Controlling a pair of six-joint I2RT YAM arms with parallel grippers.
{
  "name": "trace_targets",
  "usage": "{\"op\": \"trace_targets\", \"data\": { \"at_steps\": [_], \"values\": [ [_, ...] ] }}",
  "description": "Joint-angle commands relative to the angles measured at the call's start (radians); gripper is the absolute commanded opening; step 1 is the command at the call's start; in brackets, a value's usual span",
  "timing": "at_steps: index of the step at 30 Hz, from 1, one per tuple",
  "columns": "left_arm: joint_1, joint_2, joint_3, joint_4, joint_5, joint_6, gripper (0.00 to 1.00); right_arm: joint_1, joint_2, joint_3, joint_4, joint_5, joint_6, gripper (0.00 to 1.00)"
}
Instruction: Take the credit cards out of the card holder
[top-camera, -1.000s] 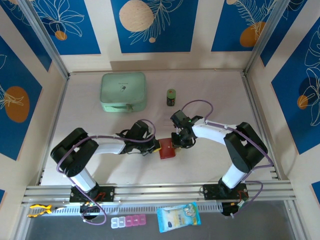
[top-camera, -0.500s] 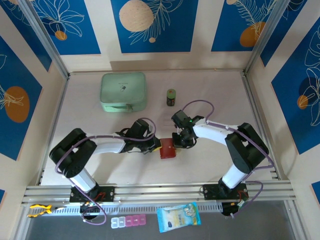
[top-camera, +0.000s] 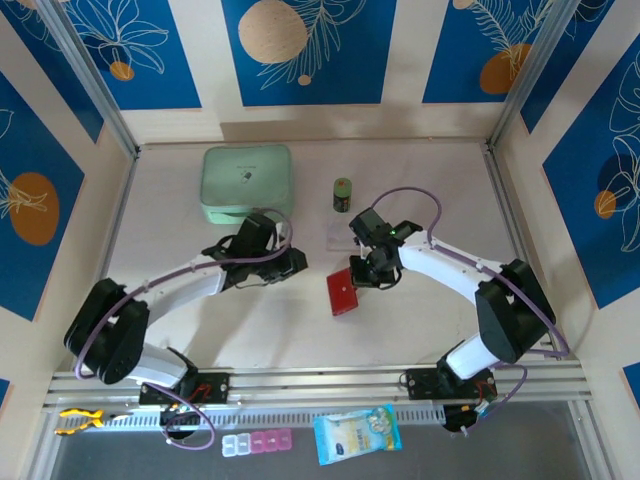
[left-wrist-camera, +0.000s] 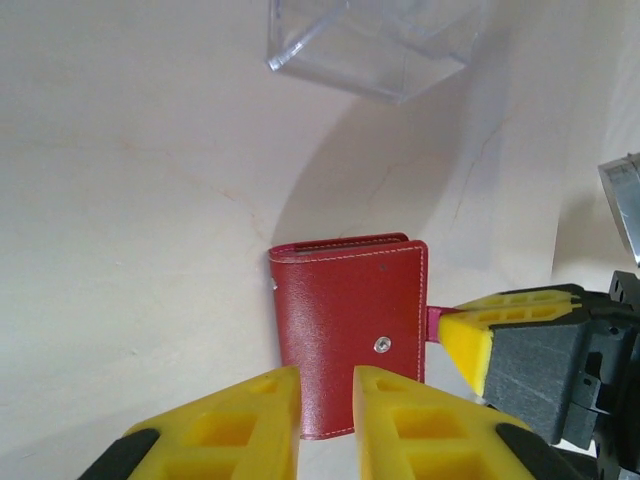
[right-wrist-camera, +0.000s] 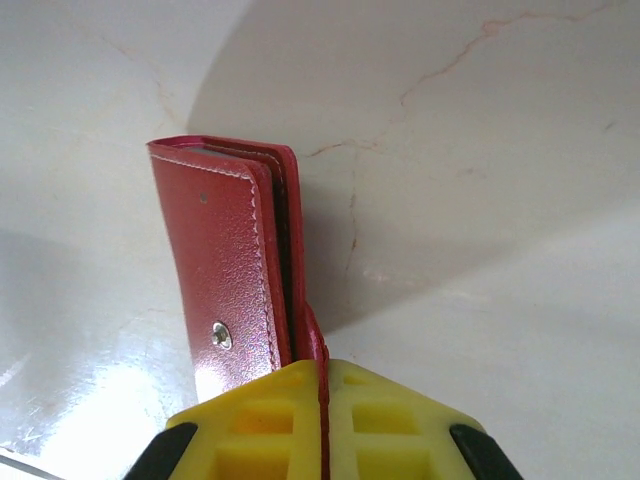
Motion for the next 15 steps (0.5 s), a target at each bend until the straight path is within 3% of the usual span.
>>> {"op": "trace_targets", "data": {
  "at_steps": [1,15],
  "values": [
    [0.026,-0.026,0.018,-0.076,-0.002,0.062,0.21,0.019,-0.024,0.044,-0.06,-0.006,0.018,0.05],
    [0.076,-0.047,-0.019,-0.062,0.06,0.075,0.22,0.141,0.021,0.157,-0.102,0.037,0.171,0.05]
  ]
}}
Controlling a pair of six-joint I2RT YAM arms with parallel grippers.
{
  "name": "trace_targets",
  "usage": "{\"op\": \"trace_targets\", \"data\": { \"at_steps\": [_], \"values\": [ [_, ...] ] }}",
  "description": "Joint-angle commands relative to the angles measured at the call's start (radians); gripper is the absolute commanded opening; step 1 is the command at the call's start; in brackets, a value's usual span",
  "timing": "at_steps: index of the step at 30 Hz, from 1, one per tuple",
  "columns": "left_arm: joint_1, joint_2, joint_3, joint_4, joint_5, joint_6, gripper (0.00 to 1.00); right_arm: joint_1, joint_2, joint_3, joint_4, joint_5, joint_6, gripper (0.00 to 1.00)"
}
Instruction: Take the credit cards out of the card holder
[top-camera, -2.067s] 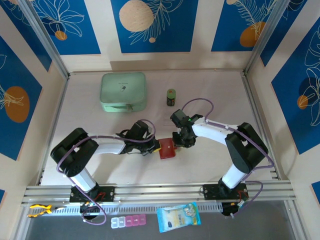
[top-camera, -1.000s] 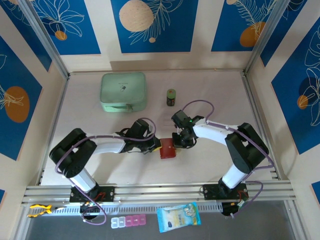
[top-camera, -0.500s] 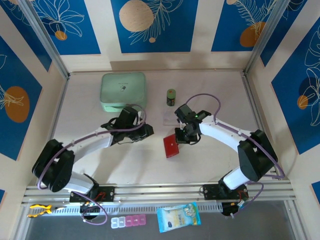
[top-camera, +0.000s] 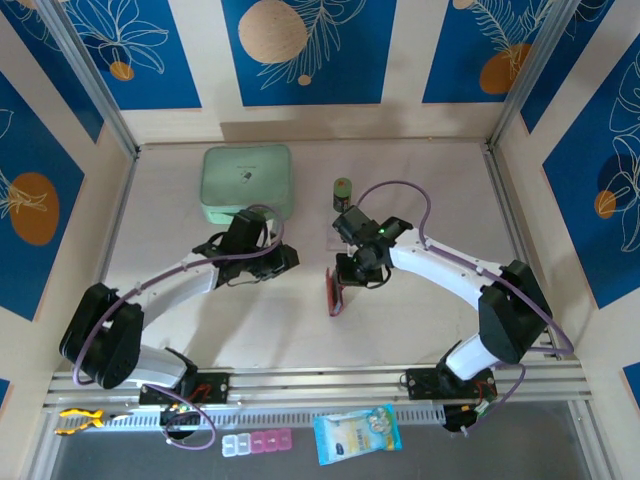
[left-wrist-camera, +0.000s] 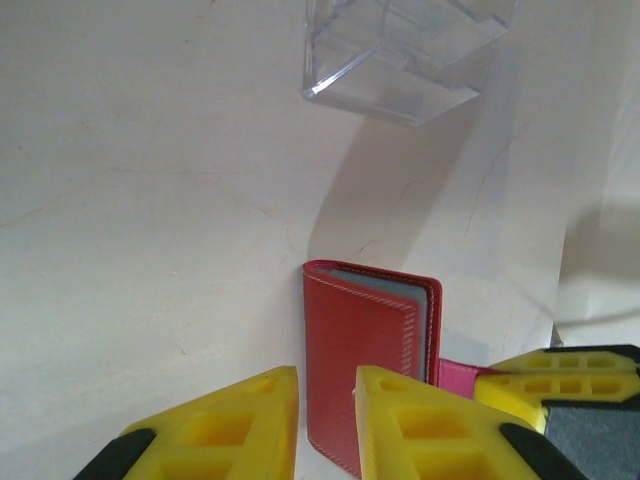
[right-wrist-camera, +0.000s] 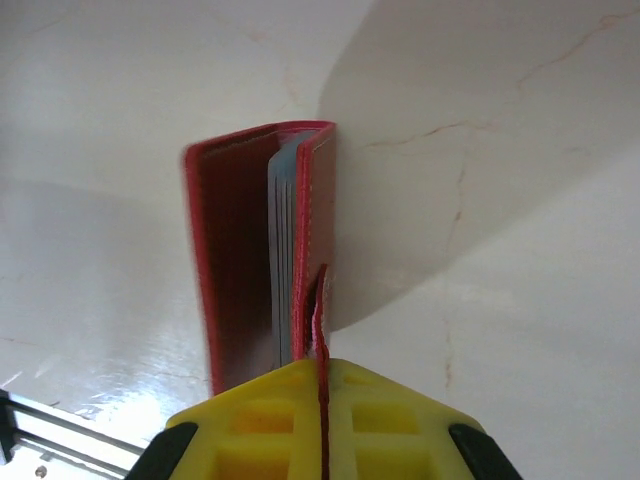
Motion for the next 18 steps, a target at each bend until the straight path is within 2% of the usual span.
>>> {"op": "trace_targets", "data": {
  "at_steps": [1,13,18],
  "values": [
    [0.014,-0.026,-0.021,-0.017,0.037,0.033,0.22,0.028,0.014,0.042,-0.036,0.017,0.068,0.05],
    [0.013,0.034,-0.036,-0.008,0.1,0.048,0.22,0.051,0.036,0.067,-0.075,0.068,0.082,0.04],
    [-0.036,0.1,-0.012,0.002,0.109,0.043,0.2,0.024,0.024,0.04,-0.099,0.09,0.052,0.04]
  ]
}}
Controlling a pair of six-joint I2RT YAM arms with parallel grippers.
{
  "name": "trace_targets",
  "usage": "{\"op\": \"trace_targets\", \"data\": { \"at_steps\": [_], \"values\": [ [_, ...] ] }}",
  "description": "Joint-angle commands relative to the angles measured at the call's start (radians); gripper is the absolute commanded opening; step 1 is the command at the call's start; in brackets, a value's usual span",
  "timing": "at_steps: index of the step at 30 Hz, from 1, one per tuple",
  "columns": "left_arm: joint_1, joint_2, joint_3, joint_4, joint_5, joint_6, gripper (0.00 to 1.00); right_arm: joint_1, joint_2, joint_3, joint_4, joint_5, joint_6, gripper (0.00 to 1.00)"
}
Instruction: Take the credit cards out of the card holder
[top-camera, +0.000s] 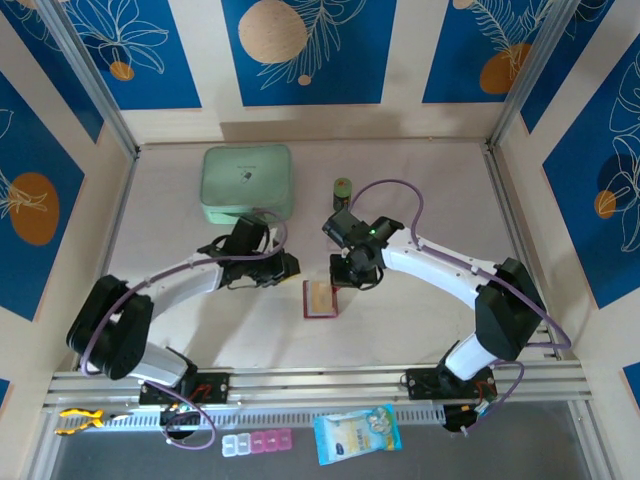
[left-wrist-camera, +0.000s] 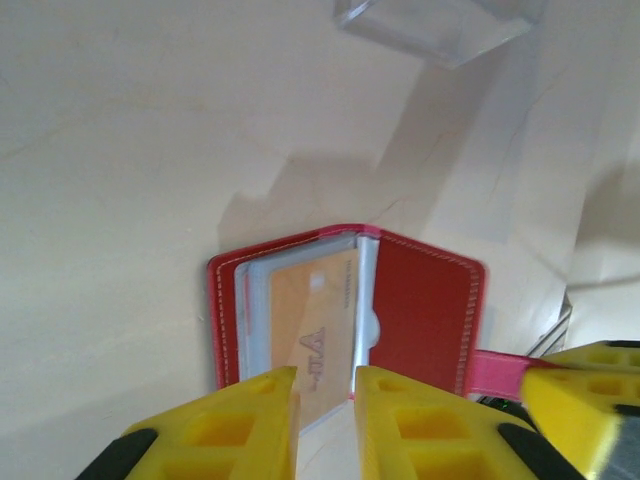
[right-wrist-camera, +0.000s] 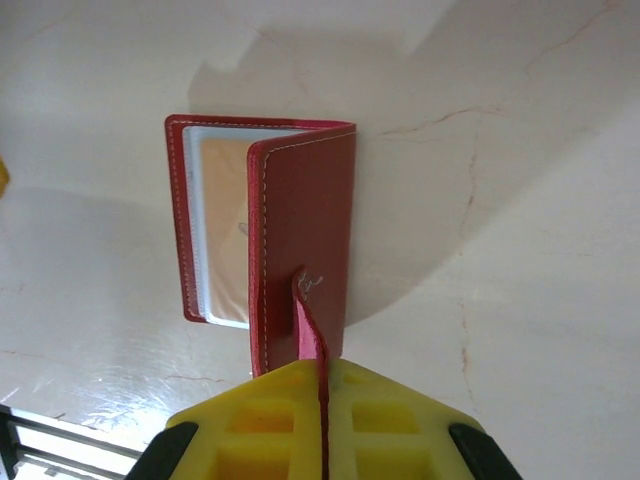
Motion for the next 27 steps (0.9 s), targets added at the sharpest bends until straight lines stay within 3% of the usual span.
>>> {"op": "trace_targets", "data": {
  "at_steps": [1,14,27],
  "values": [
    [-0.037,0.047,0.019,0.003,0.03,0.015,0.19,-0.022,-0.007,-0.02,-0.051,0.033,-0.02,0.04],
    [-0.11,0.185,0.022,0.063,0.009,-0.042,0.05,-0.091,-0.01,-0.131,-0.008,0.052,-0.068,0.04],
    [-0.112,0.211,-0.005,0.047,-0.02,-0.039,0.03,-0.098,0.076,-0.194,0.044,0.129,-0.073,0.04]
  ]
}}
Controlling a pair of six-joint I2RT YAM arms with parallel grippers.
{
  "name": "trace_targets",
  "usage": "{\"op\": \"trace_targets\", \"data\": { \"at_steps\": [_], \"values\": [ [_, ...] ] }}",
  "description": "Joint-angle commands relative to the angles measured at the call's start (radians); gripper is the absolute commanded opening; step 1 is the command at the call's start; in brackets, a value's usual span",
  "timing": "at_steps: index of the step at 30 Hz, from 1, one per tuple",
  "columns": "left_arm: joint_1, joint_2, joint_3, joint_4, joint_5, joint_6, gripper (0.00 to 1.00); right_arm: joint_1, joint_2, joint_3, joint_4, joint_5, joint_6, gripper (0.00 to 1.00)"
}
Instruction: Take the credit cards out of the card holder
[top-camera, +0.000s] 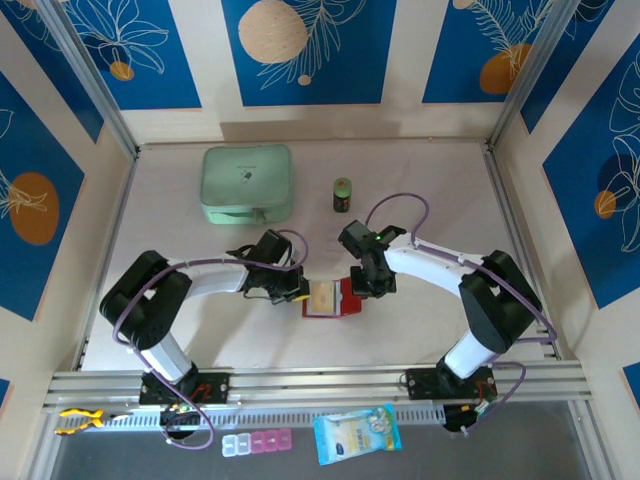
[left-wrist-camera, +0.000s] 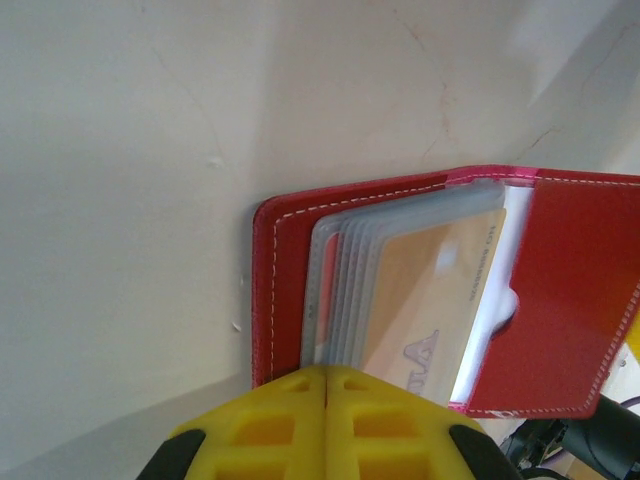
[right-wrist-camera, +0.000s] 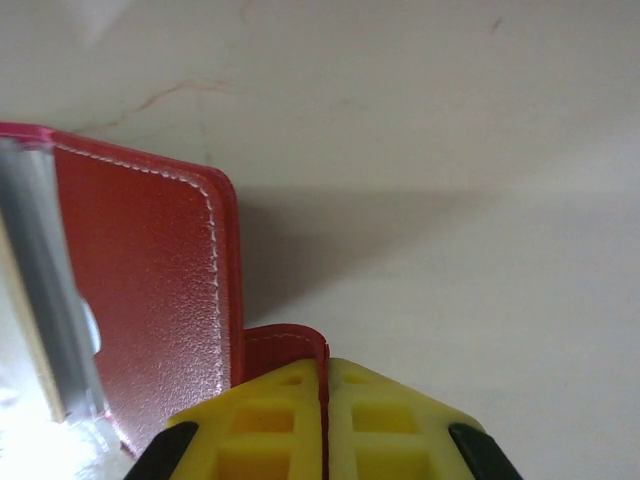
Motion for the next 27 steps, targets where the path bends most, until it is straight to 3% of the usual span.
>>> {"op": "trace_targets", "data": {
  "at_steps": [1,6,13,27],
  "values": [
    [-0.008,0.011,-0.013,-0.002,-0.012,-0.007,0.03,-0.004,0.033,-0.016,0.007,0.046,-0.01,0.04],
    [-0.007,0.012,-0.028,0.011,-0.011,-0.012,0.03,0.006,0.08,-0.012,0.002,0.1,-0.016,0.05],
    [-0.011,0.018,-0.042,0.03,-0.006,-0.016,0.03,0.029,0.129,0.015,-0.024,0.14,-0.017,0.16],
    [-0.009,0.008,-0.054,0.025,-0.011,-0.02,0.02,0.045,-0.02,0.103,-0.169,0.149,-0.009,0.29]
  ]
}}
